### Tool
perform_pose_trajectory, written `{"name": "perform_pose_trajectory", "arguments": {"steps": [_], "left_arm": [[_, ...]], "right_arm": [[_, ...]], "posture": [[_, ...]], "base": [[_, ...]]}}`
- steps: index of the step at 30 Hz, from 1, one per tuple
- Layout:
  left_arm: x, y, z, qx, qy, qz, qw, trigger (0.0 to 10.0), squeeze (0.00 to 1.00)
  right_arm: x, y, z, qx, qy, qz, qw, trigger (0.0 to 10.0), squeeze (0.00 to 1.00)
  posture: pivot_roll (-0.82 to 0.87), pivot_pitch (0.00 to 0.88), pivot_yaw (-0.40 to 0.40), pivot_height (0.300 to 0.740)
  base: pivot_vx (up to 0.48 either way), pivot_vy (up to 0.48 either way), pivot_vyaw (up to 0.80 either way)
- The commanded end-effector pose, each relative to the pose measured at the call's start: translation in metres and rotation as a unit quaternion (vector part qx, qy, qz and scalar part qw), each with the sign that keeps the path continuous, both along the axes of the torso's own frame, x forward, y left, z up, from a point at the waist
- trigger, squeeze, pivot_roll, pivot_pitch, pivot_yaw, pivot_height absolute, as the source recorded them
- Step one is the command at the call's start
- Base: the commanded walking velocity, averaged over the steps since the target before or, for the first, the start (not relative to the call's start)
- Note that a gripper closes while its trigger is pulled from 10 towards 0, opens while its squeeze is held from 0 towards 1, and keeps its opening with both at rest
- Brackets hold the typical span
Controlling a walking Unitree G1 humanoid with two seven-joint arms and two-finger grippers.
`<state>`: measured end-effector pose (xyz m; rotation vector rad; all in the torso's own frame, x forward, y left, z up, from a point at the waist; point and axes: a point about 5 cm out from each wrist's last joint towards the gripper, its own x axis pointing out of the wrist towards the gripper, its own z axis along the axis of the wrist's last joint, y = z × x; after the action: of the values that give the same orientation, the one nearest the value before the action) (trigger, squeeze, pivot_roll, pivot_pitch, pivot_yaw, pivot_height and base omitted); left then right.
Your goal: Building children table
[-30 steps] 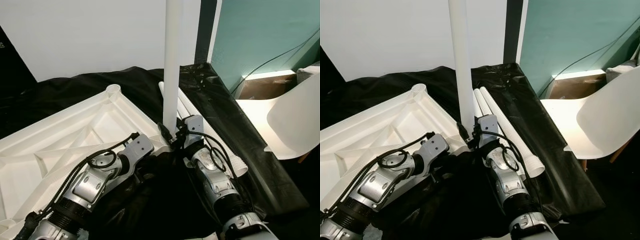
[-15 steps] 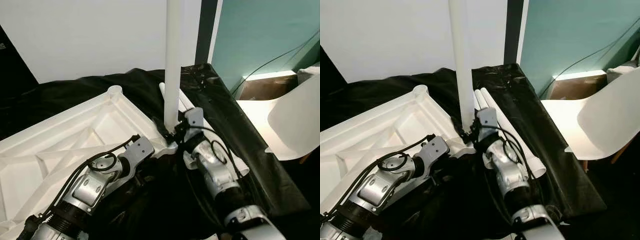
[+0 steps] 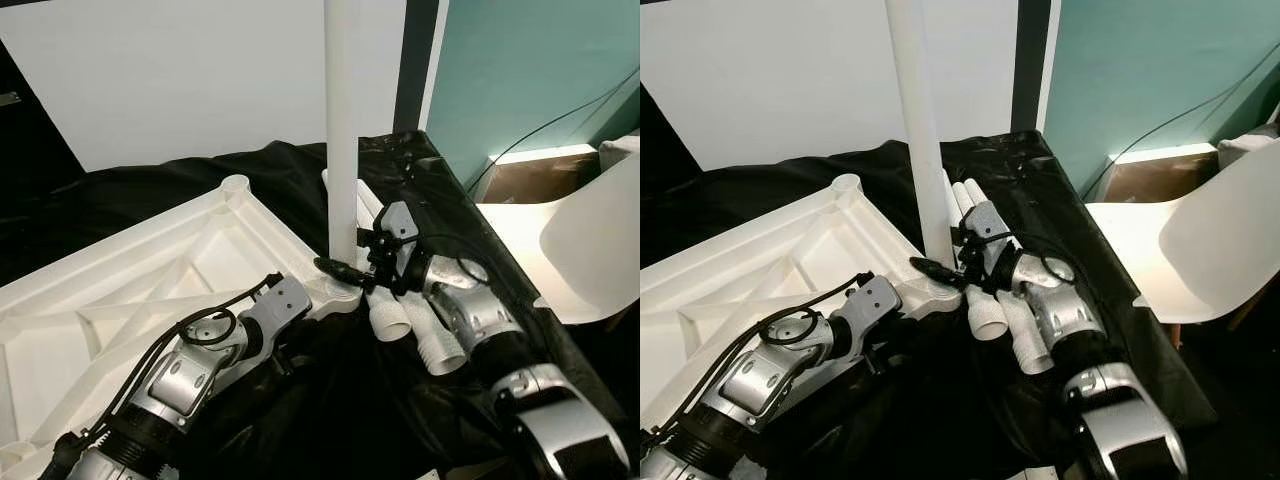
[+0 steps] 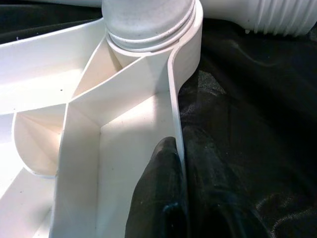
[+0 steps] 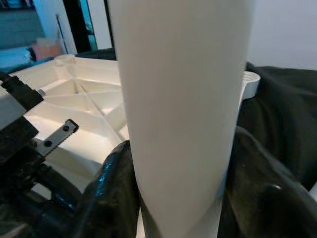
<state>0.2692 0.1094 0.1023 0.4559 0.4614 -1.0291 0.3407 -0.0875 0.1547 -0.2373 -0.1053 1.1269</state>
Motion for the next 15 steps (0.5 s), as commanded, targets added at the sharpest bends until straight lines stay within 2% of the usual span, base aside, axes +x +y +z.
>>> {"name": "perform_pose_trajectory", "arguments": {"steps": [1, 5, 9, 12, 13, 14, 15], "left_arm": [[-0.020, 0.001, -0.035, 0.038, 0.086, -0.021, 0.995, 10.0, 0.00], [-0.021, 0.003, -0.035, 0.039, 0.087, -0.019, 0.995, 10.0, 0.00], [-0.021, 0.003, -0.035, 0.039, 0.087, -0.019, 0.995, 10.0, 0.00], [-0.021, 0.003, -0.035, 0.038, 0.087, -0.020, 0.995, 10.0, 0.00], [-0.021, 0.003, -0.035, 0.039, 0.087, -0.020, 0.995, 10.0, 0.00], [-0.021, 0.003, -0.035, 0.039, 0.087, -0.020, 0.995, 10.0, 0.00], [-0.021, 0.003, -0.035, 0.039, 0.087, -0.020, 0.995, 10.0, 0.00]], "right_arm": [[-0.007, 0.007, -0.013, -0.038, 0.030, 0.058, 0.997, 0.0, 0.00], [-0.008, 0.002, -0.016, -0.058, 0.051, 0.087, 0.993, 0.0, 0.00], [-0.011, 0.004, -0.017, -0.025, 0.073, 0.086, 0.993, 0.0, 0.00], [-0.013, 0.009, -0.018, 0.001, 0.072, 0.072, 0.995, 0.0, 0.00], [-0.014, 0.015, -0.013, 0.071, 0.032, 0.004, 0.997, 0.0, 0.00], [-0.014, 0.016, -0.009, 0.123, 0.006, -0.049, 0.991, 0.0, 0.00], [-0.015, 0.012, -0.008, 0.170, 0.000, -0.124, 0.978, 0.0, 0.00]], "posture": [[0.07, 0.000, 0.020, 0.740], [0.08, 0.000, 0.020, 0.740], [0.08, 0.000, 0.020, 0.740], [0.08, 0.000, 0.019, 0.740], [0.08, 0.000, 0.022, 0.740], [0.08, 0.000, 0.022, 0.740], [0.08, 0.000, 0.017, 0.740]], "base": [[0.000, 0.000, 0.00], [0.000, 0.000, 0.00], [0.000, 0.000, 0.00], [0.000, 0.000, 0.00], [0.000, 0.000, 0.00], [0.000, 0.000, 0.00], [0.000, 0.000, 0.00]]}}
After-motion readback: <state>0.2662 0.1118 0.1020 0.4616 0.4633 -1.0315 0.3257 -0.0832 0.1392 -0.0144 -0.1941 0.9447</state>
